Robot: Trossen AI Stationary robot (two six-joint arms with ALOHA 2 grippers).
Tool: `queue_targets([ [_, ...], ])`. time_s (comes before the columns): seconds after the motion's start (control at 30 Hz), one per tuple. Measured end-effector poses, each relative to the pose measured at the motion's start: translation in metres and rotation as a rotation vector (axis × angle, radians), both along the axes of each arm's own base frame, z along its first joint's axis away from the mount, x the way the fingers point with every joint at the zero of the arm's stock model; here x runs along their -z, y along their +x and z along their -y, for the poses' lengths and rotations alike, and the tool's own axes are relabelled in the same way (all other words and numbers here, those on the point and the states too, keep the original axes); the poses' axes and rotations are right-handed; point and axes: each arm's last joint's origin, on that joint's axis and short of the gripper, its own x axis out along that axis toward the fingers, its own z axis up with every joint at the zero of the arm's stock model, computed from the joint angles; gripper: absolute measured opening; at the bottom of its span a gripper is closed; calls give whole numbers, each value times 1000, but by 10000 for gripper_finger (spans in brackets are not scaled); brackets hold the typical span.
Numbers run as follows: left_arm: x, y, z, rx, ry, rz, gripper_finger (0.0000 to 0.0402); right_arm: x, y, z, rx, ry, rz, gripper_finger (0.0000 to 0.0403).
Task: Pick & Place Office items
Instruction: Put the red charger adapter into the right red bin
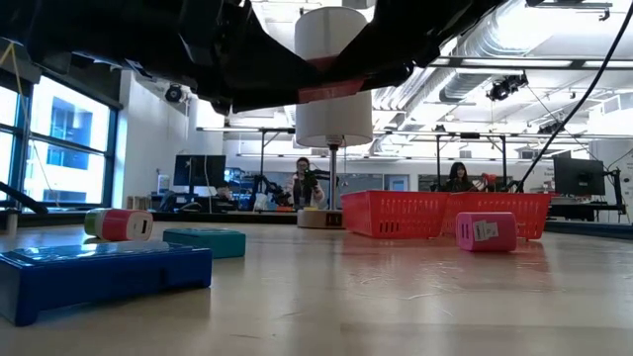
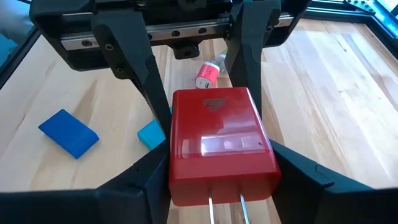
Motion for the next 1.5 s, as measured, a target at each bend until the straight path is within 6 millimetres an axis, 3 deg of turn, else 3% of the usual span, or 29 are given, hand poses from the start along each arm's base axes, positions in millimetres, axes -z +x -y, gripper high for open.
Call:
queue_targets([
  [0.53,0,0,-1,-51,-51,16,235,0,0,0,7,-3,-1,203],
  [1.17,0,0,-1,-17,42,-7,237,1,-1,0,-8,-6,-11,201],
  [1.5,0,0,-1,-1,38,-4,323,2,-1,-1,-20,-6,-24,201],
])
